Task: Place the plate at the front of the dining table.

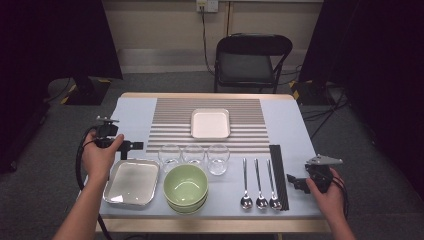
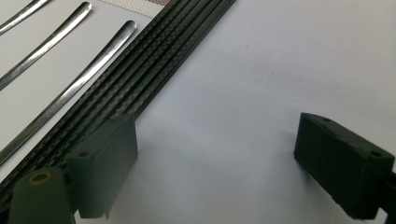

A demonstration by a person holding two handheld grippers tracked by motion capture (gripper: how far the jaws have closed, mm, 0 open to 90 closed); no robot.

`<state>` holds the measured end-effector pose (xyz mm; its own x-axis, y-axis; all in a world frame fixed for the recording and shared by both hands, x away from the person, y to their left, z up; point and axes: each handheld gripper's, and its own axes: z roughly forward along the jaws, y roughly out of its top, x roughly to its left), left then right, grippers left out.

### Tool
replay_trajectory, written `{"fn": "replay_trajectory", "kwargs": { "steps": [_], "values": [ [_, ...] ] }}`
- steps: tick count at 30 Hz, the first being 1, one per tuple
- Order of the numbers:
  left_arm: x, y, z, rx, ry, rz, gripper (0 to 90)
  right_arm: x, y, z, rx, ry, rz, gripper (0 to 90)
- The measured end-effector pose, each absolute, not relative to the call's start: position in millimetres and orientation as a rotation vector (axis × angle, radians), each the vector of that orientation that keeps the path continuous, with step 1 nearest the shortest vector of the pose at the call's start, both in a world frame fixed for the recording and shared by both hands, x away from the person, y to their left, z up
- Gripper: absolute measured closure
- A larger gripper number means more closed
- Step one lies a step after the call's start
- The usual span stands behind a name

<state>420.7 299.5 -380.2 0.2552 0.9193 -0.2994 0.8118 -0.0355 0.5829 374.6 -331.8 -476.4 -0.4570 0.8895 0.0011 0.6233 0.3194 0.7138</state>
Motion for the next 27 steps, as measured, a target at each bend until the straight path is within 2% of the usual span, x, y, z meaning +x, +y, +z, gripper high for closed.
{"fn": "replay_trajectory", "kwargs": {
  "steps": [27],
  "values": [
    [405,300,-387,1.862,1.568,0.215,22.6,375,-332,-476,1.342,2.200,0.924,12.4]
  ]
}}
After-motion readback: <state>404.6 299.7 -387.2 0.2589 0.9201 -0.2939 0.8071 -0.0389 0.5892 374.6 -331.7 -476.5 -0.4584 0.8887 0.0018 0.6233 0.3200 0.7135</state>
